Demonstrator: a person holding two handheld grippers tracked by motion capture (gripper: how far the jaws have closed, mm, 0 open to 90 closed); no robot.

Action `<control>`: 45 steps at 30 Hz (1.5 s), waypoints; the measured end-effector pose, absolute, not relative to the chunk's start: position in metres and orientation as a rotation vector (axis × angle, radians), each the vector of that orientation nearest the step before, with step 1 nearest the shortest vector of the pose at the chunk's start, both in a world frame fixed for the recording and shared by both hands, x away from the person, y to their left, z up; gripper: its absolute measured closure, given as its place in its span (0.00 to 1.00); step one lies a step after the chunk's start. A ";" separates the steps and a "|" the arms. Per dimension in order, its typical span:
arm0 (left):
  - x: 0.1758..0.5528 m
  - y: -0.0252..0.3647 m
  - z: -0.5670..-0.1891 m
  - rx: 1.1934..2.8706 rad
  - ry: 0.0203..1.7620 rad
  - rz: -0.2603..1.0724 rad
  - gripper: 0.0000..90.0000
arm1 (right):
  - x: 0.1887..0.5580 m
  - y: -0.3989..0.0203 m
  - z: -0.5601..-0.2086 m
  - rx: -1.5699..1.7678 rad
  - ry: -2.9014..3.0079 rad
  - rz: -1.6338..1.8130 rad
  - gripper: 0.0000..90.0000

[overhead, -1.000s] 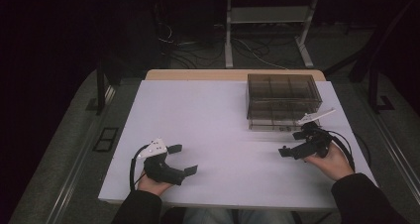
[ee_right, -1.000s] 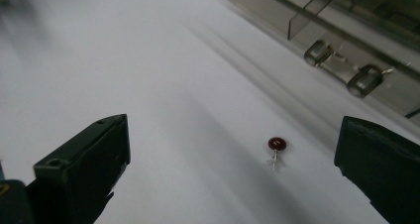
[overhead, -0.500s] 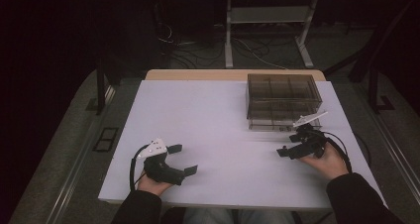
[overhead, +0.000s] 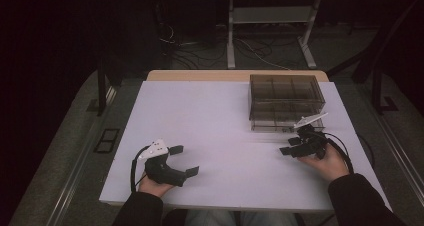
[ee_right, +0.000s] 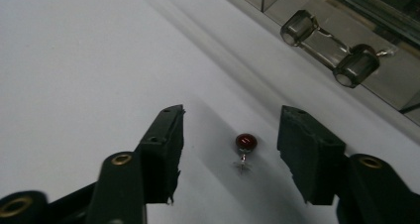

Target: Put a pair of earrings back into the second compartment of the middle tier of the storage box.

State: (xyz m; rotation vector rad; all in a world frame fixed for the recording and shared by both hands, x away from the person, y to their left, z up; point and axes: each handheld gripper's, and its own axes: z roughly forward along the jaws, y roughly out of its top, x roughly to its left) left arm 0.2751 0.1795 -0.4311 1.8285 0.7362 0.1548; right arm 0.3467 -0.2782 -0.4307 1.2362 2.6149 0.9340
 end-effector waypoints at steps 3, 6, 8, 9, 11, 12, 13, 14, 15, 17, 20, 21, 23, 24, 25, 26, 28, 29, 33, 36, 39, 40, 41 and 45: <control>0.275 0.179 -0.431 1.830 0.736 0.152 0.00 | 0.348 -0.278 -0.432 1.243 2.613 0.917 0.58; 0.275 0.179 -0.431 1.829 0.736 0.153 0.00 | 0.349 -0.278 -0.433 1.246 2.607 0.910 0.64; 0.275 0.180 -0.431 1.828 0.736 0.153 0.00 | 0.349 -0.278 -0.433 1.246 2.608 0.906 0.66; 0.275 0.179 -0.431 1.828 0.736 0.153 0.00 | 0.349 -0.278 -0.434 1.242 2.605 0.904 0.68; 0.275 0.179 -0.431 1.829 0.736 0.153 0.00 | 0.349 -0.277 -0.434 1.239 2.607 0.891 0.71; 0.275 0.179 -0.431 1.830 0.735 0.152 0.00 | 0.349 -0.277 -0.434 1.239 2.607 0.891 0.71; 0.275 0.179 -0.431 1.830 0.735 0.152 0.00 | 0.349 -0.277 -0.435 1.238 2.603 0.884 0.74; 0.275 0.179 -0.431 1.830 0.735 0.152 0.00 | 0.349 -0.277 -0.435 1.237 2.601 0.878 0.75; 0.275 0.179 -0.431 1.830 0.735 0.152 0.00 | 0.349 -0.277 -0.435 1.238 2.600 0.869 0.76; 0.275 0.179 -0.431 1.830 0.736 0.151 0.00 | 0.349 -0.277 -0.435 1.236 2.601 0.862 0.77; 0.275 0.179 -0.431 1.830 0.735 0.151 0.00 | 0.349 -0.276 -0.436 1.228 2.599 0.843 0.81; 0.275 0.179 -0.431 1.830 0.735 0.152 0.00 | 0.349 -0.276 -0.436 1.226 2.597 0.841 0.84; 0.275 0.179 -0.431 1.830 0.735 0.151 0.00 | 0.349 -0.276 -0.436 1.227 2.600 0.842 0.86; 0.275 0.179 -0.431 1.830 0.735 0.151 0.00 | 0.349 -0.277 -0.436 1.222 2.610 0.851 0.87; 0.275 0.179 -0.431 1.830 0.735 0.151 0.00 | 0.349 -0.277 -0.436 1.222 2.610 0.851 0.87; 0.275 0.179 -0.431 1.830 0.735 0.151 0.00 | 0.348 -0.277 -0.435 1.225 2.615 0.871 0.87; 0.275 0.179 -0.431 1.829 0.737 0.151 0.00 | 0.348 -0.278 -0.434 1.228 2.617 0.882 0.87; 0.275 0.179 -0.431 1.829 0.737 0.150 0.00 | 0.348 -0.278 -0.433 1.230 2.619 0.891 0.87; 0.275 0.179 -0.431 1.829 0.737 0.151 0.00 | 0.347 -0.281 -0.425 1.241 2.623 0.934 0.87; 0.275 0.179 -0.431 1.831 0.736 0.152 0.00 | 0.346 -0.282 -0.419 1.238 2.622 0.946 0.87; 0.275 0.179 -0.431 1.828 0.738 0.152 0.00 | 0.344 -0.282 -0.411 1.219 2.628 0.961 0.87; 0.275 0.179 -0.431 1.829 0.738 0.153 0.00 | 0.344 -0.282 -0.409 1.214 2.631 0.962 0.87; 0.275 0.179 -0.431 1.828 0.738 0.153 0.00 | 0.343 -0.282 -0.406 1.206 2.635 0.958 0.87; 0.275 0.179 -0.431 1.831 0.736 0.152 0.00 | 0.342 -0.282 -0.395 1.182 2.640 0.957 0.87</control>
